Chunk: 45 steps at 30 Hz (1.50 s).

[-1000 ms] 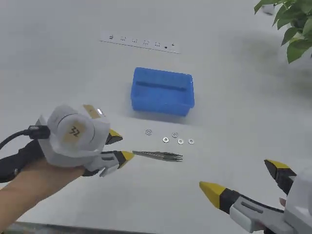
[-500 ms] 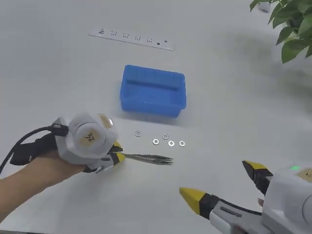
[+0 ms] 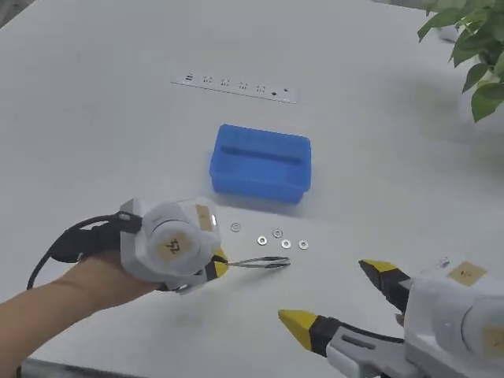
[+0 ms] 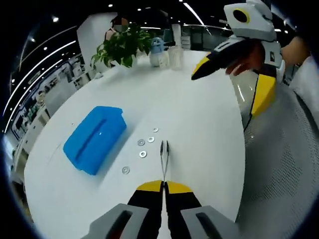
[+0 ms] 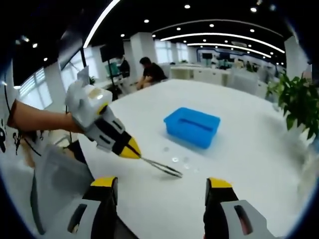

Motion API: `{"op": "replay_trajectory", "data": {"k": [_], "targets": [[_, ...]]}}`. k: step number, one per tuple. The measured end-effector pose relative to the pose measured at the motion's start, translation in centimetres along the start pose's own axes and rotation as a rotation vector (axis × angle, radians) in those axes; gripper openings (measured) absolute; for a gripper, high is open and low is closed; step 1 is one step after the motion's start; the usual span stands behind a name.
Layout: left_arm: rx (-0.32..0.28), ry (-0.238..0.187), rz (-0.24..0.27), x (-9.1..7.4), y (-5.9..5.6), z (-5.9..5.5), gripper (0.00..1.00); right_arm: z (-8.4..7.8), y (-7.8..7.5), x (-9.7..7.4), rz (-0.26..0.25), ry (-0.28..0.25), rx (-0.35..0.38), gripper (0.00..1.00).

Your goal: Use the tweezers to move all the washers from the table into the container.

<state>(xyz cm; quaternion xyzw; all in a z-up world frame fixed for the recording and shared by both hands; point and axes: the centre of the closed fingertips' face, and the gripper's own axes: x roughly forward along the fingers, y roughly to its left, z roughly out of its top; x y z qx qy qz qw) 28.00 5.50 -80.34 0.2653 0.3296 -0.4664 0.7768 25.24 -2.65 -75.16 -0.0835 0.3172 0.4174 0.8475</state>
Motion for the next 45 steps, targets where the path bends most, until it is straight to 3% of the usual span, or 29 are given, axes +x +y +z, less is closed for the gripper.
{"op": "replay_trajectory", "data": {"k": [4, 6, 7, 9, 13, 15, 17, 22, 24, 27, 29, 31, 32, 34, 36, 37, 38, 39, 41, 43, 45], "targets": [[-0.013, -0.026, 0.04, -2.1, -1.7, 2.2, 0.0, -1.6, 0.6, 2.0, 0.071, 0.086, -0.152, 0.46], [-0.014, -0.038, 0.038, -2.7, -2.7, 2.8, 0.0, -2.1, 0.9, 3.2, 0.111, 0.094, -0.233, 0.37], [0.0, -0.036, 0.036, -2.9, -3.5, 3.2, 0.0, -2.3, 1.5, 3.9, 0.162, 0.105, -0.271, 0.35], [0.039, -0.039, 0.035, -3.1, -4.5, 3.8, 0.0, -2.4, 2.1, 4.6, 0.211, 0.111, -0.313, 0.26], [0.067, -0.033, 0.025, -2.9, -5.9, 4.2, 0.0, -2.9, 4.4, 5.3, 0.341, 0.12, -0.395, 0.19], [0.085, -0.027, 0.019, -2.9, -6.4, 4.5, 0.0, -2.8, 4.7, 5.4, 0.341, 0.127, -0.479, 0.18], [0.079, -0.028, 0.012, -3.0, -6.6, 4.9, 0.0, -2.8, 4.9, 5.6, 0.343, 0.124, -0.542, 0.1], [0.086, -0.031, 0.016, -2.8, -6.6, 5.4, 0.0, -3.0, 5.3, 5.8, 0.361, 0.123, -0.571, 0.04], [0.06, -0.045, 0.031, -2.7, -6.5, 5.5, 0.0, -3.1, 5.1, 5.8, 0.348, 0.119, -0.608, 0.03], [0.003, -0.079, 0.068, -2.8, -6.3, 5.3, 0.0, -3.1, 5.1, 5.8, 0.342, 0.115, -0.588, 0.02], [-0.082, -0.109, 0.11, -3.2, -5.9, 4.8, 0.09, -3.1, 5.0, 5.7, 0.343, 0.124, -0.561, 0.02], [-0.231, -0.149, 0.15, -4.3, -5.5, 4.0, 0.2, -2.8, 4.7, 5.9, 0.342, 0.124, -0.545, 0.02], [-0.303, -0.179, 0.213, -5.3, -4.6, 3.2, 0.25, -2.6, 4.6, 5.9, 0.347, 0.127, -0.517, 0.02], [-0.373, -0.212, 0.32, -7.3, -3.3, 1.4, 0.37, -1.4, 4.1, 6.2, 0.337, 0.103, -0.463, 0.02], [-0.425, -0.204, 0.41, -8.9, -2.3, -0.7, 0.46, -0.2, 3.7, 6.4, 0.335, 0.079, -0.411, 0.02], [-0.452, -0.181, 0.487, -10.0, -1.6, -2.3, 0.54, 0.6, 3.4, 6.6, 0.33, 0.061, -0.391, 0.02], [-0.447, -0.15, 0.546, -10.7, -1.0, -3.5, 0.62, 1.7, 2.8, 6.9, 0.324, 0.036, -0.364, 0.02], [-0.407, -0.109, 0.648, -11.9, -0.1, -5.0, 0.69, 2.8, 2.2, 7.3, 0.317, 0.013, -0.337, 0.02], [-0.429, -0.102, 0.761, -13.3, 0.8, -6.4, 0.75, 4.5, 1.0, 8.2, 0.297, -0.025, -0.282, 0.02], [-0.5, -0.132, 0.807, -13.7, 1.3, -7.1, 0.77, 5.5, 0.1, 9.0, 0.284, -0.045, -0.244, 0.02], [-0.548, -0.167, 0.815, -13.7, 1.5, -7.0, 0.8, 6.3, -1.0, 10.0, 0.262, -0.052, -0.238, 0.02]]}}
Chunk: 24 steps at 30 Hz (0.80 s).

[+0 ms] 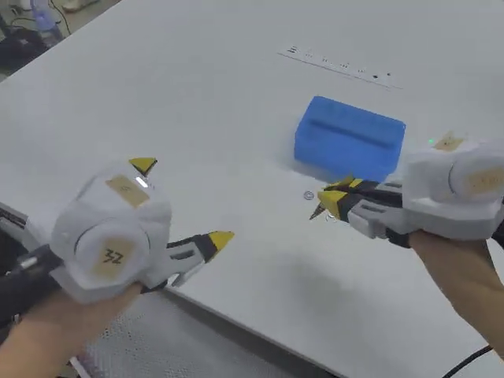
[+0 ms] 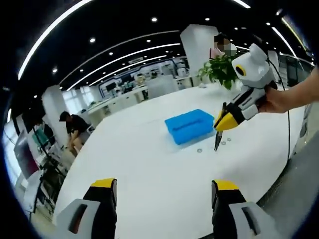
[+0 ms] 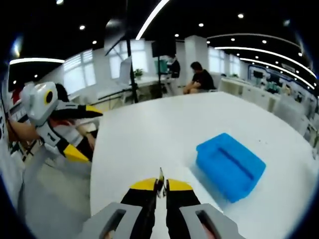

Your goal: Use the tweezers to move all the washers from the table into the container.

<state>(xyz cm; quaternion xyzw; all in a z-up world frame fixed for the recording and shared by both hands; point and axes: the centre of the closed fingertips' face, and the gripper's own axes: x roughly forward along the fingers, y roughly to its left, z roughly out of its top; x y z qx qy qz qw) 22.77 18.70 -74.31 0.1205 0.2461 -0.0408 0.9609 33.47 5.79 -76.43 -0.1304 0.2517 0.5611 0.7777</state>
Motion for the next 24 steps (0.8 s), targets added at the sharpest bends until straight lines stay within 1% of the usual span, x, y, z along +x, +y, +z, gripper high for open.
{"op": "replay_trajectory", "data": {"k": [1, 3, 5, 6, 7, 8, 9, 10, 11, 13, 15, 17, 18, 20, 22, 23, 24], "targets": [[-0.015, -0.014, -0.003, 0.1, -0.2, 0.2, 0.82, 0.3, -0.4, 0.3, -0.01, -0.008, 0.008, 0.02], [-0.013, -0.042, 0.003, 0.5, -0.3, 0.5, 0.86, 0.6, -1.2, 1.0, -0.016, -0.02, 0.04, 0.02], [-0.009, -0.047, 0.011, 1.0, -0.6, 0.1, 0.9, 0.7, -1.9, 1.6, -0.021, -0.02, 0.047, 0.02], [-0.002, -0.041, 0.019, 1.2, -0.6, -0.2, 0.92, 0.6, -2.0, 2.0, -0.024, -0.017, 0.045, 0.02], [0.018, -0.023, 0.023, 1.2, -0.5, -0.4, 0.92, 0.5, -2.1, 2.3, -0.028, -0.011, 0.042, 0.02], [0.026, -0.024, 0.03, 1.2, -0.4, -0.4, 0.91, 0.4, -2.3, 2.6, -0.031, -0.004, 0.032, 0.02], [0.023, -0.029, 0.031, 1.1, -0.3, -0.5, 0.9, 0.3, -2.3, 2.8, -0.032, -0.001, 0.027, 0.03], [0.013, -0.026, 0.026, 1.2, -0.2, -0.6, 0.9, 0.2, -2.3, 3.0, -0.031, 0.004, 0.024, 0.03], [-0.012, 0.0, 0.019, 1.4, -0.2, -1.1, 0.9, 0.0, -2.5, 3.2, -0.028, 0.013, 0.02, 0.03], [-0.008, 0.02, 0.023, 1.5, -0.1, -1.5, 0.91, -0.3, -2.6, 3.5, -0.036, 0.022, 0.007, 0.03], [0.011, 0.024, 0.016, 1.4, -0.5, -1.5, 0.9, -0.4, -2.5, 3.8, -0.029, 0.03, 0.005, 0.03], [0.034, 0.021, -0.004, 1.5, -1.0, -1.5, 0.89, -0.6, -2.6, 4.2, -0.03, 0.033, 0.001, 0.03], [0.052, 0.033, -0.017, 1.6, -1.3, -1.7, 0.89, -0.6, -2.6, 4.3, -0.03, 0.038, 0.006, 0.03], [0.069, 0.043, -0.014, 1.6, -1.3, -1.9, 0.89, -0.8, -2.6, 4.5, -0.04, 0.039, -0.006, 0.03], [0.068, 0.042, -0.016, 1.5, -1.2, -1.8, 0.88, -1.0, -2.7, 4.8, -0.038, 0.049, 0.001, 0.03], [0.063, 0.043, -0.017, 1.5, -1.2, -1.8, 0.88, -1.4, -2.8, 4.9, -0.043, 0.059, 0.001, 0.03], [0.06, 0.042, -0.018, 1.5, -1.2, -1.8, 0.88, -1.2, -2.9, 4.9, -0.047, 0.045, -0.007, 0.03]]}}
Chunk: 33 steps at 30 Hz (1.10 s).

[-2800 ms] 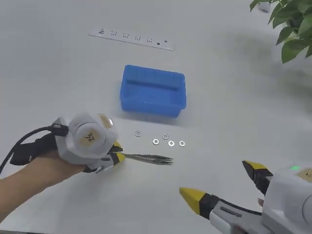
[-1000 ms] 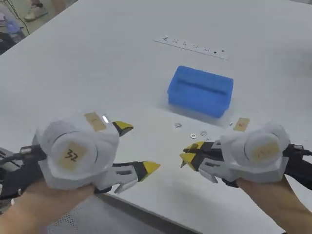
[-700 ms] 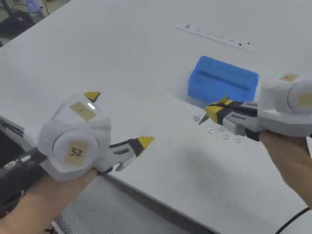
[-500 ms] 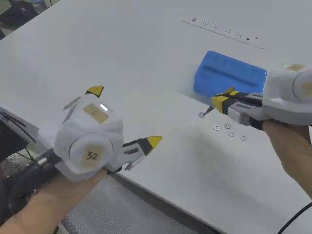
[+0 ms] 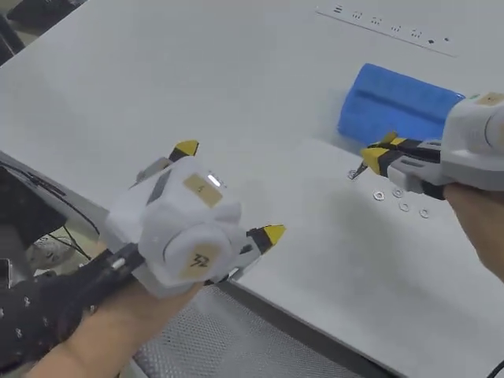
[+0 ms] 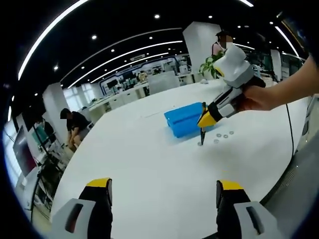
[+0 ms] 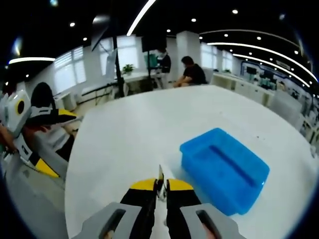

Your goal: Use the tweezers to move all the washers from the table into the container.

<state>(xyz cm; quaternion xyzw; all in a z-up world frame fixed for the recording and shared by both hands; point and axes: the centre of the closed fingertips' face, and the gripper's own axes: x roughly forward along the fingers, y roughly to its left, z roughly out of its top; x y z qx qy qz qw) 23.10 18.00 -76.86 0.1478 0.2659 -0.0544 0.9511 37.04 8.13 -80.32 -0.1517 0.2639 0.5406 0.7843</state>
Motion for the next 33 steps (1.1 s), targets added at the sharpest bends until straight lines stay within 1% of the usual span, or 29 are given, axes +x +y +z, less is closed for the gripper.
{"op": "replay_trajectory", "data": {"k": [1, 4, 8, 11, 13, 16, 17, 18, 19, 20, 21, 22, 23, 25, 26, 27, 28, 29, 31, 32, 33], "targets": [[-0.002, -0.002, -0.002, 0.0, 0.0, 0.0, 0.88, 0.0, 0.0, 0.0, -0.004, 0.003, 0.007, 0.03], [0.006, -0.003, -0.02, 0.0, -0.5, 0.1, 0.87, 0.1, 0.2, -0.1, -0.006, -0.01, 0.021, 0.03], [0.015, 0.016, -0.058, 0.2, -1.3, -0.2, 0.88, 0.6, 0.6, -0.2, -0.005, -0.03, 0.061, 0.03], [0.025, 0.037, -0.08, 0.3, -1.8, -0.5, 0.88, 0.9, 0.3, 0.0, -0.019, -0.03, 0.062, 0.03], [0.02, 0.049, -0.088, 0.3, -1.9, -0.7, 0.87, 1.2, 0.4, 0.0, -0.013, -0.036, 0.084, 0.03], [0.019, 0.064, -0.089, 0.4, -1.9, -0.9, 0.86, 1.3, 0.4, 0.0, -0.016, -0.038, 0.082, 0.03], [0.016, 0.064, -0.09, 0.3, -1.9, -0.9, 0.86, 1.2, 0.4, 0.1, -0.019, -0.03, 0.075, 0.03], [0.017, 0.057, -0.088, 0.3, -2.0, -0.8, 0.86, 0.9, 0.5, 0.2, -0.017, -0.013, 0.068, 0.03], [0.026, 0.051, -0.084, 0.3, -2.0, -0.7, 0.86, 0.6, 0.7, 0.2, -0.015, -0.008, 0.053, 0.03], [0.033, 0.047, -0.081, 0.2, -1.9, -0.6, 0.86, 0.9, 0.7, 0.2, -0.017, -0.03, 0.047, 0.03], [0.037, 0.04, -0.077, 0.2, -1.9, -0.5, 0.86, 0.8, 0.7, 0.1, -0.017, -0.033, 0.05, 0.03], [0.037, 0.035, -0.075, 0.2, -1.8, -0.4, 0.86, 0.8, 0.6, 0.1, -0.024, -0.037, 0.055, 0.03], [0.032, 0.028, -0.074, 0.1, -1.8, -0.2, 0.86, 0.8, 0.3, 0.0, -0.045, -0.038, 0.068, 0.03], [0.018, 0.007, -0.076, 0.0, -1.7, 0.1, 0.86, 0.6, 0.3, -0.2, -0.06, -0.039, 0.072, 0.02], [0.011, 0.002, -0.077, 0.0, -1.7, 0.0, 0.85, 0.4, 0.4, -0.3, -0.075, -0.044, 0.075, 0.02], [0.014, 0.005, -0.076, 0.1, -1.7, -0.1, 0.85, 0.3, 0.4, -0.4, -0.078, -0.046, 0.076, 0.02], [0.017, 0.018, -0.071, 0.1, -1.7, -0.3, 0.85, 0.2, 0.4, -0.5, -0.087, -0.045, 0.076, 0.01], [0.024, 0.02, -0.066, 0.1, -1.6, -0.4, 0.86, 0.1, 0.3, -0.6, -0.103, -0.041, 0.072, 0.01], [0.024, 0.007, -0.052, 0.0, -1.3, -0.2, 0.88, 0.0, 0.2, -0.7, -0.099, -0.025, 0.091, 0.01], [0.019, 0.003, -0.049, -0.1, -1.3, -0.1, 0.89, -0.1, 0.0, -0.6, -0.098, -0.009, 0.101, 0.01], [0.013, -0.008, -0.047, -0.2, -1.1, 0.1, 0.91, -0.1, 0.0, -0.6, -0.098, -0.005, 0.097, 0.01]]}}
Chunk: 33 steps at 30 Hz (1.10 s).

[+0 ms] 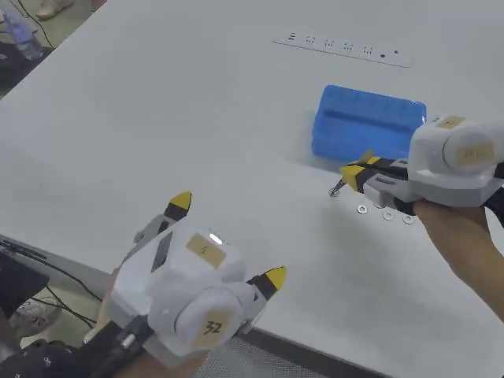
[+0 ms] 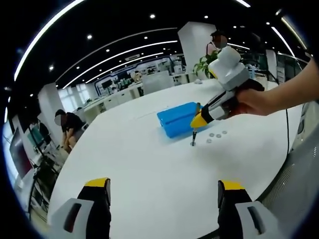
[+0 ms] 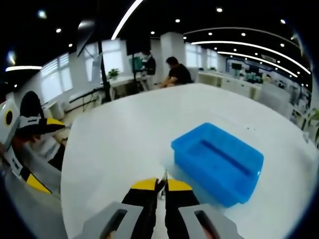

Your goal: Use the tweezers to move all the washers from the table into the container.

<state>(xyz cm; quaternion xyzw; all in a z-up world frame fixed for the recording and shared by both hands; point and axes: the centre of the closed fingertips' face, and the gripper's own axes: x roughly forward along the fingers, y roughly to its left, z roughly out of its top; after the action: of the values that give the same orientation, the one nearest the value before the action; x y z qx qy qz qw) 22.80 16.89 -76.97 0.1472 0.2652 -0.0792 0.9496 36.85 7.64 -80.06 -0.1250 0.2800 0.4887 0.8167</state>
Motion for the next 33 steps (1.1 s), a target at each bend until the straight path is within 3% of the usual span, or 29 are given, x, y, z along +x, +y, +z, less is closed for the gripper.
{"op": "replay_trajectory", "data": {"k": [2, 5, 12, 17, 20, 22, 24, 26, 29, 33], "targets": [[-0.016, -0.034, 0.006, -0.2, 0.2, 0.5, 0.93, 0.0, -0.1, 0.0, -0.006, 0.008, -0.008, 0.01], [-0.03, -0.041, 0.022, -0.2, 0.6, 0.6, 0.96, 0.5, 0.4, -0.6, 0.001, 0.003, -0.012, 0.0], [-0.029, -0.049, 0.028, -0.3, 0.7, 0.7, 0.99, 4.3, 0.9, -2.3, 0.007, -0.056, -0.062, 0.0], [-0.015, -0.044, 0.014, -0.1, 0.3, 0.7, 0.99, 7.8, -0.2, -2.7, -0.022, -0.125, -0.093, 0.0], [-0.023, -0.043, 0.012, -0.1, 0.3, 0.6, 0.99, 9.7, -1.8, -2.3, -0.083, -0.163, -0.12, 0.0], [-0.024, -0.041, 0.01, -0.1, 0.3, 0.6, 0.99, 9.9, -2.6, -1.7, -0.1, -0.166, -0.111, 0.0], [-0.022, -0.043, 0.007, -0.1, 0.2, 0.6, 0.99, 9.8, -3.6, -0.5, -0.107, -0.175, -0.045, 0.0], [-0.014, -0.039, 0.003, -0.1, 0.0, 0.6, 0.99, 9.4, -3.8, 0.5, -0.112, -0.169, -0.038, 0.0], [-0.002, -0.032, -0.001, 0.0, -0.1, 0.4, 0.99, 8.0, -4.0, 2.6, -0.129, -0.131, -0.05, 0.0], [0.002, -0.029, -0.002, 0.1, -0.1, 0.3, 0.99, 6.7, -4.5, 3.8, -0.123, -0.11, -0.014, 0.01]]}}
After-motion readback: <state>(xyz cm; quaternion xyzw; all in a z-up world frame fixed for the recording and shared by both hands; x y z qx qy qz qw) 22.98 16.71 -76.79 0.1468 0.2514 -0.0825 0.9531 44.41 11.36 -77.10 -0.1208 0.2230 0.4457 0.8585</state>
